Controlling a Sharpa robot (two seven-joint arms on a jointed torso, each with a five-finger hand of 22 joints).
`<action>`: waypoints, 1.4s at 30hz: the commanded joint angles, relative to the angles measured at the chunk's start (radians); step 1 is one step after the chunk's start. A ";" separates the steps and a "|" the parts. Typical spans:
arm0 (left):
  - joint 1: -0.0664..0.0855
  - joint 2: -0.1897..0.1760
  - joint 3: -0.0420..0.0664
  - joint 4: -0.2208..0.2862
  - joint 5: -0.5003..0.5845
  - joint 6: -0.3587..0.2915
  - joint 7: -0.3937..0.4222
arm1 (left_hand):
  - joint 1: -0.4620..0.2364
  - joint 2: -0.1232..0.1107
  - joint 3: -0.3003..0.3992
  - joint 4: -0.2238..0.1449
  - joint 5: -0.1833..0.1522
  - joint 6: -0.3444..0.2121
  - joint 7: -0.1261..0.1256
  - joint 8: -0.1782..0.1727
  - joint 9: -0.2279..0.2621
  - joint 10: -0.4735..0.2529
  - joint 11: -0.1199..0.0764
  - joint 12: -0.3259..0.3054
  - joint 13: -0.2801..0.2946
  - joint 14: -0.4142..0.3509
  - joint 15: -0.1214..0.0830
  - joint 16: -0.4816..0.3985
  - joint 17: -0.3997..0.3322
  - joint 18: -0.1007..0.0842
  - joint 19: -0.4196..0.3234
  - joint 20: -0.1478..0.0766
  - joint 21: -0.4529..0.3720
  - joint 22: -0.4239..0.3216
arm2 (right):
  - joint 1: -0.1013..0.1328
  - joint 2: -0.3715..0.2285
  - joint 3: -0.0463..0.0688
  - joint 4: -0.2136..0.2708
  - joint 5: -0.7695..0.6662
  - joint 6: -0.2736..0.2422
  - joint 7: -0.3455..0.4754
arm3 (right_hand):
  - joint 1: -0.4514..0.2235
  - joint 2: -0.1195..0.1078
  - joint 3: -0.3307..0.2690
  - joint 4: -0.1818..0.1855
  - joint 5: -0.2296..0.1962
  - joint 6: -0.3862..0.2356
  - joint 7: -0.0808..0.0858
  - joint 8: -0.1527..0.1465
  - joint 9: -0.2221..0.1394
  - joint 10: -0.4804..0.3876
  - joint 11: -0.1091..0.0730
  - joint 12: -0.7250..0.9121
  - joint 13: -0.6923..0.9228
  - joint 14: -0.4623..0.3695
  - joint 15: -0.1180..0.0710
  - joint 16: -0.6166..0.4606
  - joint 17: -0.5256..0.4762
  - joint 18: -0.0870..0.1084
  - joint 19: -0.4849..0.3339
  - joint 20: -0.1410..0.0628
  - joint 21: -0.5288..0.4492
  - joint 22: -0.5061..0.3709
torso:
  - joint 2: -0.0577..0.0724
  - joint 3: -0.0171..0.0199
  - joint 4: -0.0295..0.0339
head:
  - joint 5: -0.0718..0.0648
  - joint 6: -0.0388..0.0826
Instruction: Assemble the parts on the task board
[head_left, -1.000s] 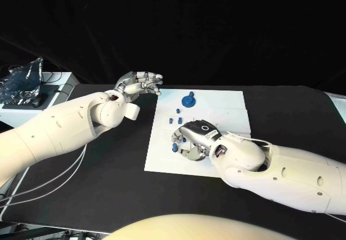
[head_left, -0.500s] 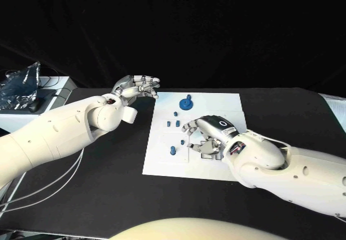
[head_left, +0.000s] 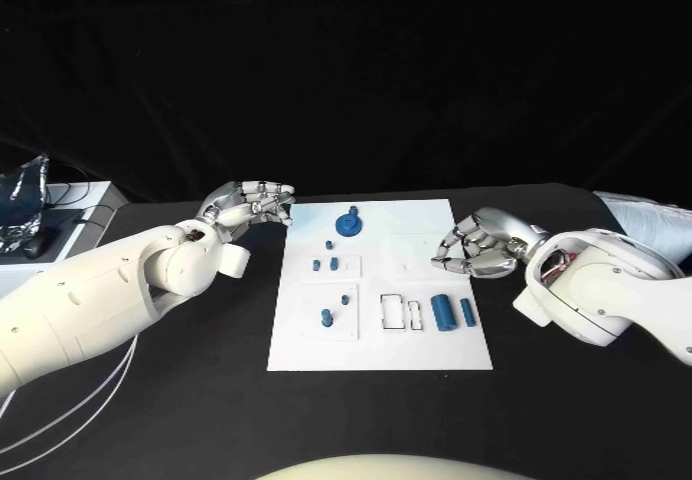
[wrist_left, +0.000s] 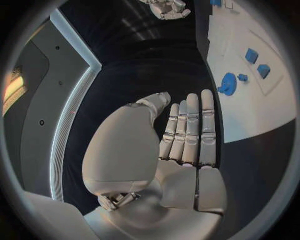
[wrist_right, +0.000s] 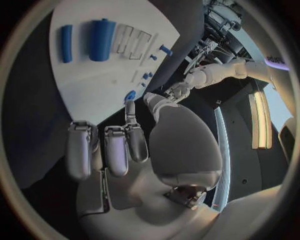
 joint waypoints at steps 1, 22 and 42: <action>-0.005 -0.001 0.001 0.010 0.013 0.011 0.012 | -0.001 0.002 -0.005 0.000 -0.001 -0.006 0.004 0.004 -0.001 -0.005 -0.002 -0.005 -0.001 0.003 0.004 -0.005 0.001 0.012 0.006 -0.001 -0.004 -0.001 | 0.003 -0.016 -0.005 0.006 0.069 0.155 -0.134 | -0.046 0.019 -0.043 0.003 0.021 -0.006 -0.005 0.029 0.034 0.080 -0.004 0.064 0.225 0.087 -0.005 0.028 0.168 -0.020 0.079 -0.004 0.027 0.216 | -0.008 0.0035 -0.0049 | -0.011 -0.009; -0.025 -0.003 0.001 0.035 0.015 0.020 0.012 | 0.000 0.002 -0.005 0.000 0.000 -0.006 0.003 0.004 -0.001 -0.005 -0.002 -0.005 -0.001 0.004 0.004 -0.005 0.001 0.012 0.006 -0.001 -0.005 -0.002 | -0.051 0.032 -0.034 -0.018 -0.138 0.235 -0.251 | -0.184 0.065 -0.150 0.006 0.001 -0.004 -0.016 0.047 0.091 0.108 -0.013 0.099 0.269 0.098 -0.012 0.053 0.232 -0.029 0.088 -0.010 0.074 0.236 | -0.016 0.0001 -0.0054 | -0.025 -0.039; -0.026 -0.010 0.001 0.034 0.017 0.020 0.010 | 0.000 0.003 -0.006 0.001 0.000 -0.006 0.003 0.005 -0.002 -0.005 -0.003 -0.004 -0.001 0.004 0.004 -0.005 0.002 0.012 0.007 -0.001 -0.007 -0.004 | -0.078 0.097 -0.036 -0.059 -0.293 0.282 -0.270 | -0.197 0.072 -0.196 0.005 -0.042 0.028 -0.027 0.062 0.099 0.108 -0.021 0.099 0.269 0.100 -0.018 0.056 0.242 -0.032 0.091 -0.014 0.086 0.241 | -0.015 0.0014 -0.0083 | -0.017 -0.048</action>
